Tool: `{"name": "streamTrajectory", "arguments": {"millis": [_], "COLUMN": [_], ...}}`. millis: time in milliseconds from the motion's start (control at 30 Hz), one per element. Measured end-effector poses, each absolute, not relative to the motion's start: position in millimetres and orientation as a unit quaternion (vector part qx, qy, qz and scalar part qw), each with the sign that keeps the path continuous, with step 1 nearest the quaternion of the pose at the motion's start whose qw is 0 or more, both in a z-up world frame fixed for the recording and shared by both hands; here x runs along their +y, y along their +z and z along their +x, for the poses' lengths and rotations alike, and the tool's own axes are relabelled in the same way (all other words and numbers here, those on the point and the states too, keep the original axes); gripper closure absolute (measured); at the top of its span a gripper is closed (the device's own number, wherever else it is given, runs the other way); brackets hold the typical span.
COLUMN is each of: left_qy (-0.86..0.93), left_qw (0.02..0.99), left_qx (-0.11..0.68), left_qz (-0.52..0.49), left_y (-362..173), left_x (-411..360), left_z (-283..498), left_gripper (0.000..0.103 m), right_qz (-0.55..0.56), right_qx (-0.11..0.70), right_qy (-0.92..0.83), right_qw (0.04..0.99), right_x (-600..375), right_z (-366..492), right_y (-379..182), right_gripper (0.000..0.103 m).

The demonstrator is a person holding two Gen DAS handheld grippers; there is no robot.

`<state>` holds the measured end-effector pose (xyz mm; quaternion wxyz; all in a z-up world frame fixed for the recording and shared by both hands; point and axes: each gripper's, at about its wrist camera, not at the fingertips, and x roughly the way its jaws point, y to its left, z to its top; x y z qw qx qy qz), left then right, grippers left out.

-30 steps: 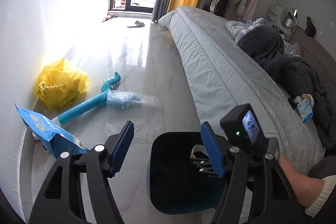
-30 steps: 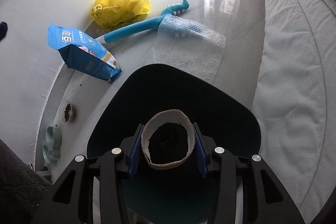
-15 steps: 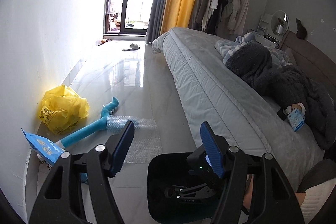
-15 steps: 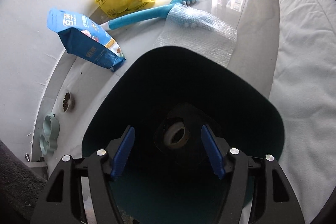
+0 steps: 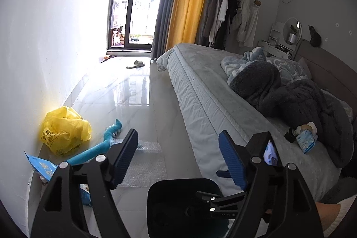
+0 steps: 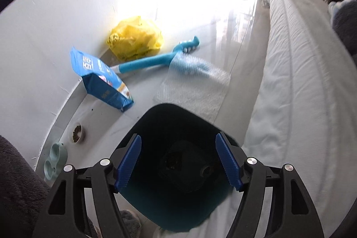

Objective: Collect trash
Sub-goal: 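Move the right tool back to the bed and close on the brown tape roll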

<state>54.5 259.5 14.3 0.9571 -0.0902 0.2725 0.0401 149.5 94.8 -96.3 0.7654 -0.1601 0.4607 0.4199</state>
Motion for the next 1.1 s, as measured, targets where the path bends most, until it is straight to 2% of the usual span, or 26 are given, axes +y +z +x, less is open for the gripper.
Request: {"name": "streamTrajectory", "arguments": {"millis": [333,1100], "left_qy": [0.007,-0.073], "left_qw": [0.96,0.943], "left_qx": [0.267,0.309], "left_qz": [-0.081,-0.103], "left_y": [25,-4], "left_x": [215,127], "left_z": [71,125], "left_gripper": [0.021,0.015], "right_qz": [-0.131,-0.088], "right_qx": [0.413,0.383], "right_qy": [0.411,0.343], "right_qw": [0.802,0.853], "right_x": [34,-120], "right_z": [159,211], "right_y": [-42,3], "right_gripper": [0.03,0.029]}}
